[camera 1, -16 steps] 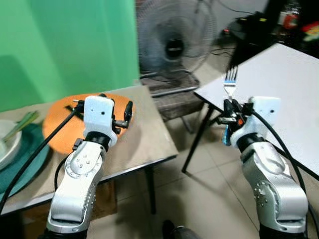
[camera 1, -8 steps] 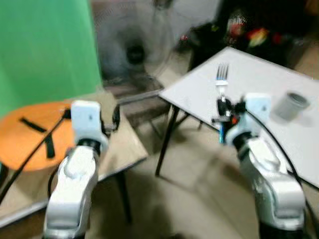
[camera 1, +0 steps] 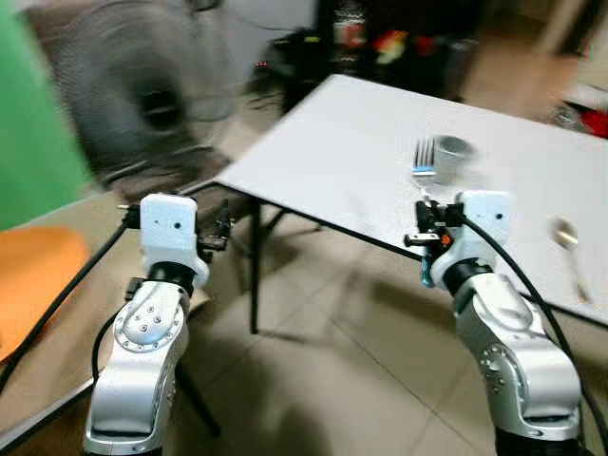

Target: Setting the table

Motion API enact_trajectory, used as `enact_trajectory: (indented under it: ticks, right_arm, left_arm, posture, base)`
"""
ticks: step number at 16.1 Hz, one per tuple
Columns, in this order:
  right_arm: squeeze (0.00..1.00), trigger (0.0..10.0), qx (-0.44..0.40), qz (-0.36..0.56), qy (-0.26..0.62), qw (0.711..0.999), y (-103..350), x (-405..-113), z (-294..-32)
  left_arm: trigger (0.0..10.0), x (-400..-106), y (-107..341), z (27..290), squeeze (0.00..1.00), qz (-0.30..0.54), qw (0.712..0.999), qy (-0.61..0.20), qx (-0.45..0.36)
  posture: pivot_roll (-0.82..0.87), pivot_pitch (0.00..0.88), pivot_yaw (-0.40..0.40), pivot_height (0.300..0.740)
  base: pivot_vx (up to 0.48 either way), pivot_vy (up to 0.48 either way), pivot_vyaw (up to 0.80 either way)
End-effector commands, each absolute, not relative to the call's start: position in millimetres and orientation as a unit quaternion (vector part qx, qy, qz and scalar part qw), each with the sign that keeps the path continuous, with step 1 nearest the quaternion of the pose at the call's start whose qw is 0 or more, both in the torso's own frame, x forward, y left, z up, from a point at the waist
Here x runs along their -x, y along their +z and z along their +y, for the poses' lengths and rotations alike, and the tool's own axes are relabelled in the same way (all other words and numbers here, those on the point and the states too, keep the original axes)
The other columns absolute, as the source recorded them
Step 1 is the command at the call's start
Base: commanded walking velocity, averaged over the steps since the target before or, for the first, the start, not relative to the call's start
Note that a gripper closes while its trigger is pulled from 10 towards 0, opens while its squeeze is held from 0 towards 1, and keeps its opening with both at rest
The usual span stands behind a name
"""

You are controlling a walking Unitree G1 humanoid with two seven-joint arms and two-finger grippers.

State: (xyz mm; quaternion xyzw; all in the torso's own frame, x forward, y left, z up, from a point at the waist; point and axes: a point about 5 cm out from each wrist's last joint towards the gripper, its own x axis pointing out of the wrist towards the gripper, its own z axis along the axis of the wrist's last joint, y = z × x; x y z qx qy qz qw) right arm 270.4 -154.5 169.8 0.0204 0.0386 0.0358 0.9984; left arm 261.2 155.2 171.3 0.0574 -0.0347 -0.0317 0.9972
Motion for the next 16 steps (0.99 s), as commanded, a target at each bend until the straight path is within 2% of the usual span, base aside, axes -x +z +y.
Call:
enact_trajectory:
  ticks: [1, 6, 14, 16]
  right_arm:
    - [0.00, 10.0, -0.014, 0.051, 0.017, 0.998, 166.6, -269.8, -161.8]
    - [0.00, 10.0, -0.004, 0.073, 0.024, 0.997, 160.8, -270.3, -159.6]
    - [0.00, 10.0, 0.001, 0.095, 0.059, 0.994, 158.6, -274.6, -154.5]
    - [0.00, 10.0, 0.001, 0.096, 0.061, 0.993, 158.6, -274.7, -153.5]
  left_arm:
    - [10.0, -260.7, 170.8, 151.4, 0.00, -0.032, 0.997, -0.050, -0.048]
    - [10.0, -259.5, 169.3, 149.7, 0.00, -0.030, 0.996, -0.071, -0.041]
    - [10.0, -261.8, 167.8, 153.7, 0.00, -0.027, 0.996, -0.074, -0.043]
    - [10.0, -262.2, 167.8, 154.7, 0.00, -0.028, 0.996, -0.074, -0.042]
  posture:
    - [-0.05, 0.000, -0.023, 0.740]
    - [-0.05, 0.000, -0.022, 0.740]
    - [-0.06, 0.000, -0.028, 0.740]
    - [-0.06, 0.000, -0.030, 0.740]
  base:
    - [0.000, 0.000, -0.80]
    - [0.000, 0.000, -0.80]
    - [0.000, 0.000, 0.00]
    - [0.244, 0.000, 0.00]
